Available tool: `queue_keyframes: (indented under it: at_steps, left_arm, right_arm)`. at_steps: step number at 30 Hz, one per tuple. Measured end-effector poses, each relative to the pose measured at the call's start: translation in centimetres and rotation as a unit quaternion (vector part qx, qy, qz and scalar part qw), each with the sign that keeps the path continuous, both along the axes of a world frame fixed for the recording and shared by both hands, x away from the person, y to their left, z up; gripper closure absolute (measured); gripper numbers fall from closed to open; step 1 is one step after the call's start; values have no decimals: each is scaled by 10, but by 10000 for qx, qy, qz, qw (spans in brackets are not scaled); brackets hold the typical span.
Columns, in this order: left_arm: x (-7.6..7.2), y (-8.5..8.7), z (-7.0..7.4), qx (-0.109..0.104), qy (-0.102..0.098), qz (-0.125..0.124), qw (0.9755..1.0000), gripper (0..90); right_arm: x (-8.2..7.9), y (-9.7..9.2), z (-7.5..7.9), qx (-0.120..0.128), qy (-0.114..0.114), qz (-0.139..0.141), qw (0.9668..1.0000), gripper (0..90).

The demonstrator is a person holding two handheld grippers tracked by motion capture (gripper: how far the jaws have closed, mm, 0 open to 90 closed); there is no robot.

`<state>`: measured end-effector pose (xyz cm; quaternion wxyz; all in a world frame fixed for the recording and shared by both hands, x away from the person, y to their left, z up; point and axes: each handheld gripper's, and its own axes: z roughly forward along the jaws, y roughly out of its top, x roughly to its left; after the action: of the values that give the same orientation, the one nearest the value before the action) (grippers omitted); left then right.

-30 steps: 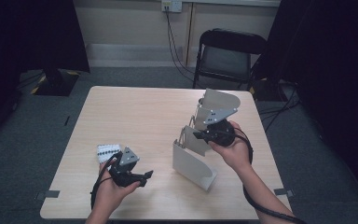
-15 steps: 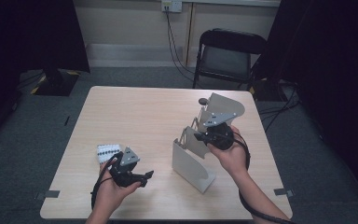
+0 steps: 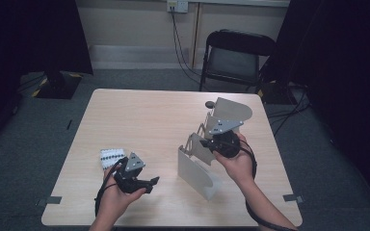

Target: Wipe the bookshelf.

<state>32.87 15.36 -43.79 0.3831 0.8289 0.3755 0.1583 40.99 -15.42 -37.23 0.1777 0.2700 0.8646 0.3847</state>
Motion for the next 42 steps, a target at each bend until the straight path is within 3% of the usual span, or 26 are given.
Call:
queue_keyframes:
  at_steps: [15, 17, 19, 22, 28, 42]
  left_arm:
    - [-1, -1, -1, 93, -3, -34, 10000, 249]
    - [-1, -2, -1, 61, 5, -22, 10000, 249]
    - [-1, -2, -1, 101, -13, -41, 9999, 249]
    - [-1, -4, -2, 80, 11, -54, 10000, 249]
    - [-1, -7, -2, 97, 7, -67, 9999, 249]
    - [0, -12, -3, 139, 43, -123, 9998, 249]
  right_arm:
    - [-1, -3, -5, -13, -51, 125, 9999, 870]
    - [-3, -5, -5, -67, -105, 161, 9998, 850]
    - [-4, -7, -4, 29, -161, 161, 9997, 792]
    - [-7, -13, 1, 123, -243, 146, 9995, 752]
    - [-16, -25, -1, 194, -172, 201, 9995, 665]
    - [-24, -67, -17, 169, 7, 22, 9999, 627]
